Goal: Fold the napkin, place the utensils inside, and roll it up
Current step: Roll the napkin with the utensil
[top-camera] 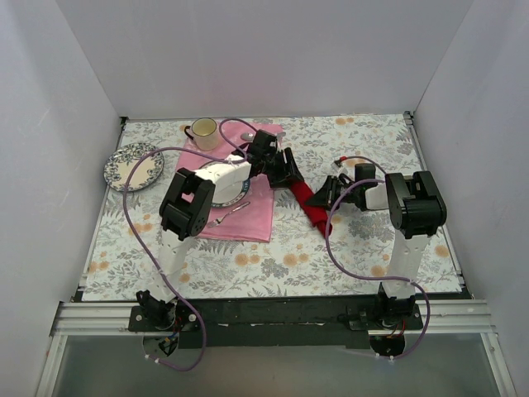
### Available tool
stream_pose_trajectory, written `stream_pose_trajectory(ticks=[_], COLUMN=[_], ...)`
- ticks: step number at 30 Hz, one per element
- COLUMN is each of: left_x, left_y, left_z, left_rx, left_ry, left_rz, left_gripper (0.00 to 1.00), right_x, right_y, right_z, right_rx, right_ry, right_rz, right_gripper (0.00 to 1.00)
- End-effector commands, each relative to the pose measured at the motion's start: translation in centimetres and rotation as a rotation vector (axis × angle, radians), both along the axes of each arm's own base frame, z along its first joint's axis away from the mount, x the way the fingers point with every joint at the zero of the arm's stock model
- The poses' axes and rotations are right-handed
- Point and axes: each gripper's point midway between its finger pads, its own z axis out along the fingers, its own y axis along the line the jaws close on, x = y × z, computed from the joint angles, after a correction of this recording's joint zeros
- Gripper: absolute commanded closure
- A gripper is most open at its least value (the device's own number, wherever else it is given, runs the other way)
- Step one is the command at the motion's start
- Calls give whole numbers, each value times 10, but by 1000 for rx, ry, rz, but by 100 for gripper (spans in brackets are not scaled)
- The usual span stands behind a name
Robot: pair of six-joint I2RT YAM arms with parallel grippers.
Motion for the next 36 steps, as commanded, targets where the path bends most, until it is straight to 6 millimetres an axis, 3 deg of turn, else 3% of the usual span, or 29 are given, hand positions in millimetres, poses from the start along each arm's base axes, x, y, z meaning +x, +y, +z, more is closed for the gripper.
stream_pose_trajectory(ticks=[1,5,9,14,19,21,29,36], left_x=[11,15,16,19,18,19,24,28], left_y=[-15,-15,-15,-16,-19,-21,-23,-25], left_z=[11,-4,-11,-18,-24,-26,-40,-47], left_rx=[-53,-27,-13,7,1,4,18,30], left_ry=[-33,-27,-26,-23,-8,-3,8,9], left_rz=[-5,-6,-8,-25,-37,-42,-54,-66], left_gripper=[44,45,45,46,46,46,46,46], right_x=[-8,-4,7,0,-1,-1,21,-6], right_y=[-10,-18,-31,-45,-55,-59,-73,-89], right_z=[-14,-16,-22,-15,-1,7,48,31], right_rx=[11,-1,-140,-289,-464,-546,-833,-999], right_ry=[92,112,50,39,-35,-80,-315,-274], right_rz=[2,15,40,54,60,49,-18,-14], right_gripper=[77,72,59,43,36,28,25,25])
